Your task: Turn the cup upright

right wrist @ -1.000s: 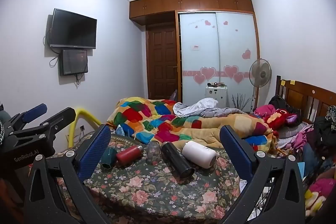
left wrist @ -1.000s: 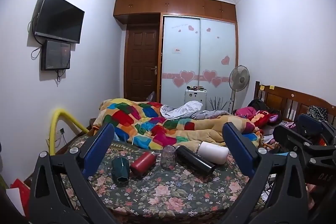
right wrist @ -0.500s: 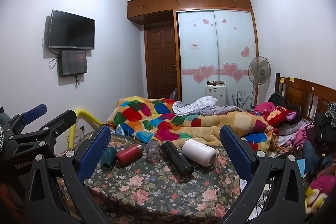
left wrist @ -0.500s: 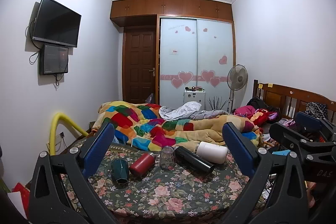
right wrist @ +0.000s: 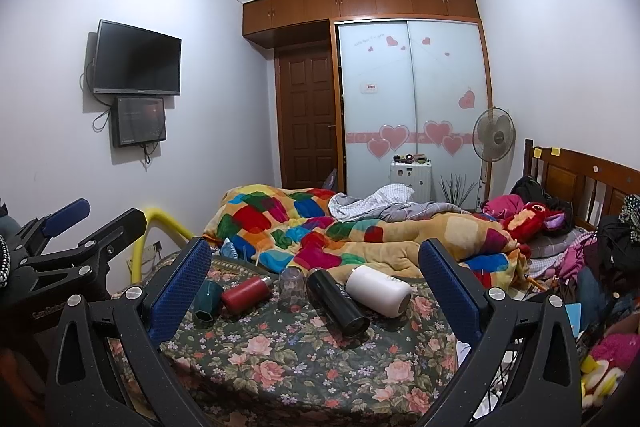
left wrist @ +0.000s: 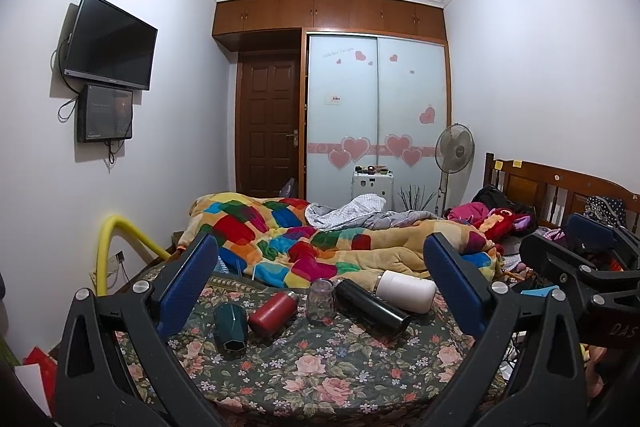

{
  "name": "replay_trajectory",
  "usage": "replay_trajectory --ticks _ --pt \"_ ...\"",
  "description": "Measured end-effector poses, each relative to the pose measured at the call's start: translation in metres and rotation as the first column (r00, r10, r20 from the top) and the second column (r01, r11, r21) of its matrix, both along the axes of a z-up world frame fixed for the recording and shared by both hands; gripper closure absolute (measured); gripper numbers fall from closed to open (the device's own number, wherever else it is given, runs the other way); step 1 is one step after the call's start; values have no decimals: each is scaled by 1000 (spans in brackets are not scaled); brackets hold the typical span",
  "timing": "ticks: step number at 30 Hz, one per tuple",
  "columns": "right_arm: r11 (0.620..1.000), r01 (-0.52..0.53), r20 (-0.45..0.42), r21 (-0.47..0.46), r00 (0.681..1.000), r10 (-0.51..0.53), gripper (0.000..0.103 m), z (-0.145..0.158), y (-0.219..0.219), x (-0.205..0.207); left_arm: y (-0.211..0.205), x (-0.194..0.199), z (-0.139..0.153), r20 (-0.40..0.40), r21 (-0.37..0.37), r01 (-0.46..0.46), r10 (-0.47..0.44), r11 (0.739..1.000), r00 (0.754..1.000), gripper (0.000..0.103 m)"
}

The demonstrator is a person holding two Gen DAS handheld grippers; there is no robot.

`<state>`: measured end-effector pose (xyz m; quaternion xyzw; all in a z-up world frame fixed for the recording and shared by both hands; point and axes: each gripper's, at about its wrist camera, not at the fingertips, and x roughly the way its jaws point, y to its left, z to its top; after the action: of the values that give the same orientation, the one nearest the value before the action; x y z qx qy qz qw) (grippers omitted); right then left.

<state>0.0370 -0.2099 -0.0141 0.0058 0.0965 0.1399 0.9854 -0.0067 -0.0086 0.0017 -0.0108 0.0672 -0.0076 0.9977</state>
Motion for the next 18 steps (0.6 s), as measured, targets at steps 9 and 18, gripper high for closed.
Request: replay_trajectory --ticks 9,18 --pt "1000 0 0 2 1000 0 0 0 0 0 1 0 -2 -2 -3 0 0 1000 1000 0" --pt "1000 0 1 1 1000 0 0 -1 0 0 0 1 -4 -1 -5 -5 5 1000 1000 0"
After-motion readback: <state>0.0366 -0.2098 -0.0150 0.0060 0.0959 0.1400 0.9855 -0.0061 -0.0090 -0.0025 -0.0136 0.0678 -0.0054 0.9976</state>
